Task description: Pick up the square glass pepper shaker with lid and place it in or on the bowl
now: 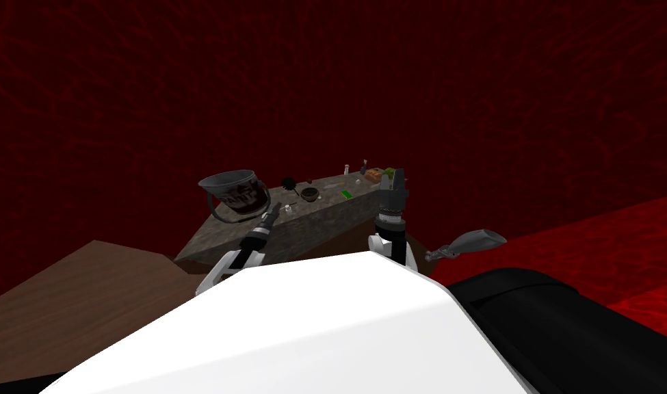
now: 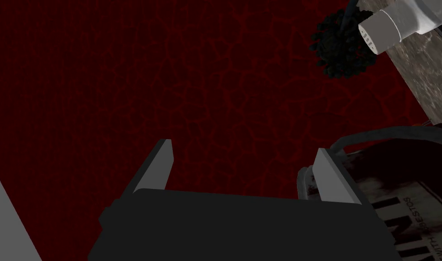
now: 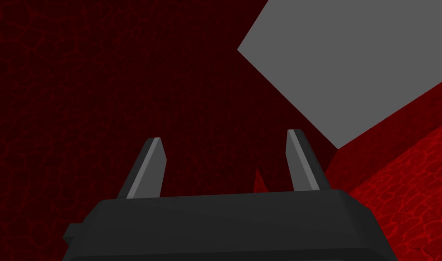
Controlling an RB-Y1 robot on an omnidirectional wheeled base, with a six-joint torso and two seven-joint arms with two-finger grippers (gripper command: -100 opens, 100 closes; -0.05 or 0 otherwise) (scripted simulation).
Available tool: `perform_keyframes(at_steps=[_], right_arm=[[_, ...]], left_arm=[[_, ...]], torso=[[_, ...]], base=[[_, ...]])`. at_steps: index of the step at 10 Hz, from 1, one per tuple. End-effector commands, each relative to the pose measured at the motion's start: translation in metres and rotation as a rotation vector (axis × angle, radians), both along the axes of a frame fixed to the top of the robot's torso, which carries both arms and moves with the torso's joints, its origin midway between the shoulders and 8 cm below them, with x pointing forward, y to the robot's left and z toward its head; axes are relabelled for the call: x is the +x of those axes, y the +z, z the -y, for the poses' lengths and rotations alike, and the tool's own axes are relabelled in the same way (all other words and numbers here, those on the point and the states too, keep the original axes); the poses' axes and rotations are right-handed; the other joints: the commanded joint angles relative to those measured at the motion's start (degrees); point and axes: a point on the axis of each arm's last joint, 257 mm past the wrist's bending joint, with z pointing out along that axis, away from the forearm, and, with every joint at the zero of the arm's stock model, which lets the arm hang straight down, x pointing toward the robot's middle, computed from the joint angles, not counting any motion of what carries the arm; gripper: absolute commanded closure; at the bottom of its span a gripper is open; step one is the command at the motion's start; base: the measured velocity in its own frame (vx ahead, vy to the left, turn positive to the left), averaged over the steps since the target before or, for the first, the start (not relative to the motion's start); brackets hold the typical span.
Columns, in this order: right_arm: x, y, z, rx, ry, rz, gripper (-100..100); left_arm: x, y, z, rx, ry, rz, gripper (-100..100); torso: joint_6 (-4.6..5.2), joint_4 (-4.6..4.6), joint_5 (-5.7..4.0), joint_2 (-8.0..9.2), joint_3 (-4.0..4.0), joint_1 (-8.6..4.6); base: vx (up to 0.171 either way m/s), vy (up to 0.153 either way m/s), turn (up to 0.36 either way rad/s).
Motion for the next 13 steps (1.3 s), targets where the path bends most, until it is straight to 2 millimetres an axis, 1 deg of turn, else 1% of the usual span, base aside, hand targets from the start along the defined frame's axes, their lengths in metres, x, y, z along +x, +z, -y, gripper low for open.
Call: perform_keyframes(at_steps=[1,4,7,11,12,13], right_arm=[[0.000,0.000,0.000,0.000,0.000,0.000,0],[0.000,0.000,0.000,0.000,0.000,0.000,0],[0.000,0.000,0.000,0.000,0.000,0.000,0],[0.000,0.000,0.000,0.000,0.000,0.000,0],[0.000,0.000,0.000,0.000,0.000,0.000,0],[0.000,0.000,0.000,0.000,0.000,0.000,0]], left_arm=[[0.003,-0.020,-0.007,0.062,0.008,-0.050,-100],[0.009,-0.048,-0.023,0.161,0.022,-0.123,-100],[0.013,-0.077,-0.045,0.271,0.043,-0.201,-100],[0.016,-0.109,-0.079,0.414,0.077,-0.296,-100],[0.016,-0.120,-0.096,0.475,0.093,-0.332,-100],[0.016,-0.124,-0.103,0.499,0.100,-0.346,-100]], torso=[[0.00,0.00,0.00,0.00,0.00,0.00],[-0.01,0.00,0.00,0.04,0.02,0.01],[-0.01,0.01,0.00,0.05,0.03,0.00],[-0.02,0.00,0.00,0.03,0.02,0.01],[-0.01,0.01,0.00,0.03,0.01,-0.01],[0.00,0.00,-0.02,-0.01,-0.01,-0.08]], base=[[0.054,-0.045,-0.052],[0.036,-0.048,-0.038],[0.035,-0.048,-0.049],[0.043,-0.050,-0.043],[0.055,-0.072,-0.083],[0.048,-0.060,-0.049]])
